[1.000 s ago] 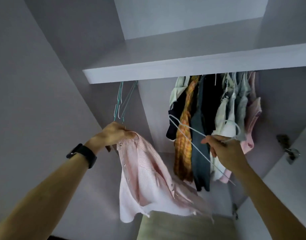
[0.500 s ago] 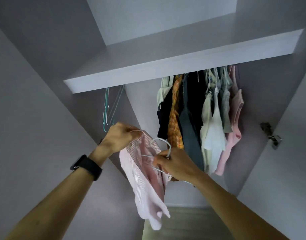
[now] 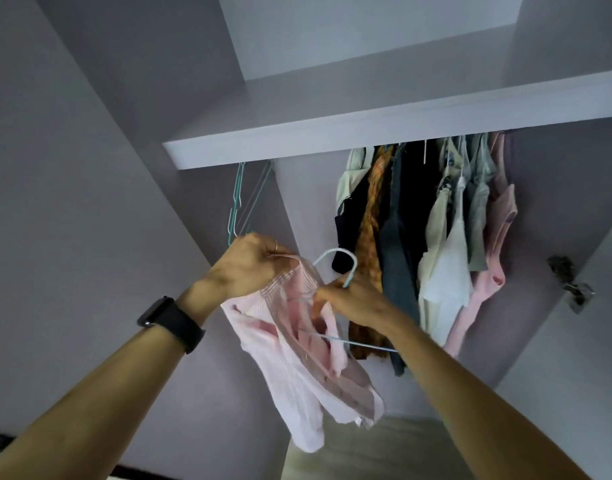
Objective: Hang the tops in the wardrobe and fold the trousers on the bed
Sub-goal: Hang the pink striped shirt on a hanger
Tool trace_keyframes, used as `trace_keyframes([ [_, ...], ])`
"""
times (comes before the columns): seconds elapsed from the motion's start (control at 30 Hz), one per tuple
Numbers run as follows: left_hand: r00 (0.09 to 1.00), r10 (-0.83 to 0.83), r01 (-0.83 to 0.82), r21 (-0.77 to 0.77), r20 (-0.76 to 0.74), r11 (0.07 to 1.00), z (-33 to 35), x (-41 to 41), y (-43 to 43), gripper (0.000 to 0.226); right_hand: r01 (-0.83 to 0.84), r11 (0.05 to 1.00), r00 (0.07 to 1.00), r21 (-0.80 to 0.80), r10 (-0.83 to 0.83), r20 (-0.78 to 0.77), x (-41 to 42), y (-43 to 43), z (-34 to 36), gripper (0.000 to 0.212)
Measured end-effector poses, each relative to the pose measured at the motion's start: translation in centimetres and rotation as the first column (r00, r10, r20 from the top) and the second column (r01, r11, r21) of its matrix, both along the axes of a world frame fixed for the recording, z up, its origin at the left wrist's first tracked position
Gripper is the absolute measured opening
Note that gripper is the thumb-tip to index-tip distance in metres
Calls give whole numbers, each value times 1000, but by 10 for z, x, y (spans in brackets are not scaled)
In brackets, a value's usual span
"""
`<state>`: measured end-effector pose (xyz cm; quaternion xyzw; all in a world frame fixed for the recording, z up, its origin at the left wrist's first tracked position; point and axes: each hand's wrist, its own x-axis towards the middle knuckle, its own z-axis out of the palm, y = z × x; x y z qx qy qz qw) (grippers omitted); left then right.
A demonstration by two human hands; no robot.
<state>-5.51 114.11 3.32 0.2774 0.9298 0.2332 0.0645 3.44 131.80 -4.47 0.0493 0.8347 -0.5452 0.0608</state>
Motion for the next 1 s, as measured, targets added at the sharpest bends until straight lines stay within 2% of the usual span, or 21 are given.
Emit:
trace_keyframes([
  [0.07, 999, -11, 12, 25, -43, 1000, -3, 8, 6, 11, 41, 999, 999, -11, -41, -9, -10, -25, -14, 46],
  [0.1, 997, 0, 1, 11, -76, 1000, -6, 12, 5, 13, 134, 989, 991, -66, -135, -12, -11, -30, -21, 44],
  [0.17, 994, 14, -21, -59, -106, 998, -14, 19, -5, 10, 349, 903, 932, -249, -362, -7, -13, -26, -35, 37],
  [0.23, 998, 21, -25, -60, -65, 998, -24, 27, -14, 14, 421, 819, 895, -389, -446, 30, -10, -20, -37, 26],
  [0.27, 998, -2, -1, -54, -59, 999, -27, 32, -15, 15, 419, 806, 894, -418, -446, 36, -10, -19, -35, 21],
  [0.3, 997, -40, 36, -61, -71, 997, -27, 36, -12, 16, 405, 810, 897, -425, -442, 13, -12, -19, -30, 20],
  [0.37, 981, -117, 90, -173, -155, 981, -25, 43, -2, 21, 380, 835, 893, -399, -444, -78, -17, -23, -21, 37],
  [0.43, 956, -87, 4, -283, -281, 959, -16, 47, 3, 38, 376, 845, 883, -380, -451, -128, -19, -22, -14, 44],
  [0.53, 858, -96, -56, -278, -505, 959, -5, 40, 6, 59, 318, 858, 880, -403, -426, -212, -21, -18, -2, 37],
  [0.57, 830, -147, -47, -330, -538, 943, -4, 36, 8, 67, 297, 865, 877, -405, -415, -242, -22, -16, 4, 33],
  [0.63, 825, -245, -19, -458, -510, 889, 4, 25, 14, 79, 263, 876, 867, -404, -399, -299, -27, -9, 12, 28],
  [0.7, 830, -303, 31, -504, -468, 863, 16, 17, 19, 70, 242, 895, 864, -375, -374, -337, -33, 1, 18, 26],
  [0.8, 802, -380, 74, -554, -462, 829, 30, 7, 27, 46, 286, 930, 842, -231, -359, -402, -41, 17, 29, 31],
  [0.87, 801, -354, 39, -549, -482, 835, 36, 2, 29, 47, 379, 917, 772, -127, -389, -503, -44, 26, 37, 34],
  [0.93, 806, -275, 2, -462, -524, 887, 41, -3, 26, 48, 532, 846, 570, -39, -391, -722, -37, 38, 39, 29],
  [1.0, 820, -181, -39, -369, -543, 929, 46, -5, 22, 45, 627, 774, 356, -89, -386, -851, -15, 45, 31, 26],
])
